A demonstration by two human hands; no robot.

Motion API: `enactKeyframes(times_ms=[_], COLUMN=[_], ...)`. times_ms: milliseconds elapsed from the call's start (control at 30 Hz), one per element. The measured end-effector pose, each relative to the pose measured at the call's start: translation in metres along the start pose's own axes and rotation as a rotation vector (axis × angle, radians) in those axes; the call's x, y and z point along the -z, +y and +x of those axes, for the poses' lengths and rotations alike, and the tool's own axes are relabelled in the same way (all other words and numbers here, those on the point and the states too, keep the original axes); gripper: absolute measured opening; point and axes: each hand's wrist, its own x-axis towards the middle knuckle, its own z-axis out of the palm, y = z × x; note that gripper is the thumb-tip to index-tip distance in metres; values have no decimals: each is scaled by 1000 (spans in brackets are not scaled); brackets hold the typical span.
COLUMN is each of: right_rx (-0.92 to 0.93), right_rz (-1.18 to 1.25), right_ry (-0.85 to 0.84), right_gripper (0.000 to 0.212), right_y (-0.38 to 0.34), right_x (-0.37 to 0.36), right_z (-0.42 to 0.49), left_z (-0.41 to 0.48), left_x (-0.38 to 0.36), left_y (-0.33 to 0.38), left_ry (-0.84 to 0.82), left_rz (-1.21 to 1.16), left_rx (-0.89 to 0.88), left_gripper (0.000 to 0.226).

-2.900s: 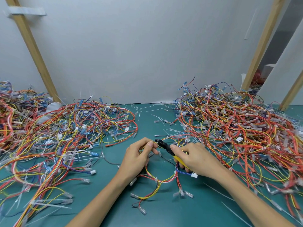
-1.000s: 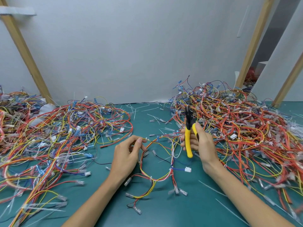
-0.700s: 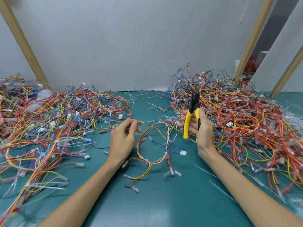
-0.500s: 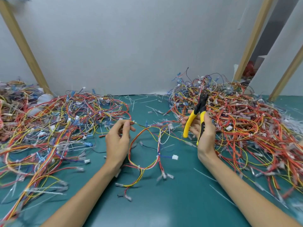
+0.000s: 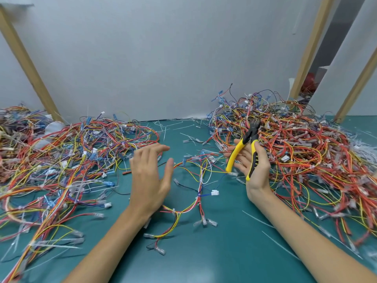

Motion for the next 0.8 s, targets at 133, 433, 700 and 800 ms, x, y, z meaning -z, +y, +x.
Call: enactKeyframes(times_ms=[133, 433, 700, 800], right_rx=[-45, -158, -164, -173], right_rz=[-8, 79, 84, 112], right_ry=[-2, -18, -23, -14], right_gripper=[53, 61, 60, 61], right_y=[4, 5, 4, 3], right_x=[4, 9, 11, 11], right_z=[4, 9, 10, 10], left_z=[-9, -20, -12, -7], left_x=[0, -16, -13, -6], left_y=[22, 24, 23, 20], left_ry=[-225, -734, -836, -883], left_rz=[-199, -56, -81, -198], left_rx=[-120, 121, 197, 269], left_gripper=[15, 49, 39, 30])
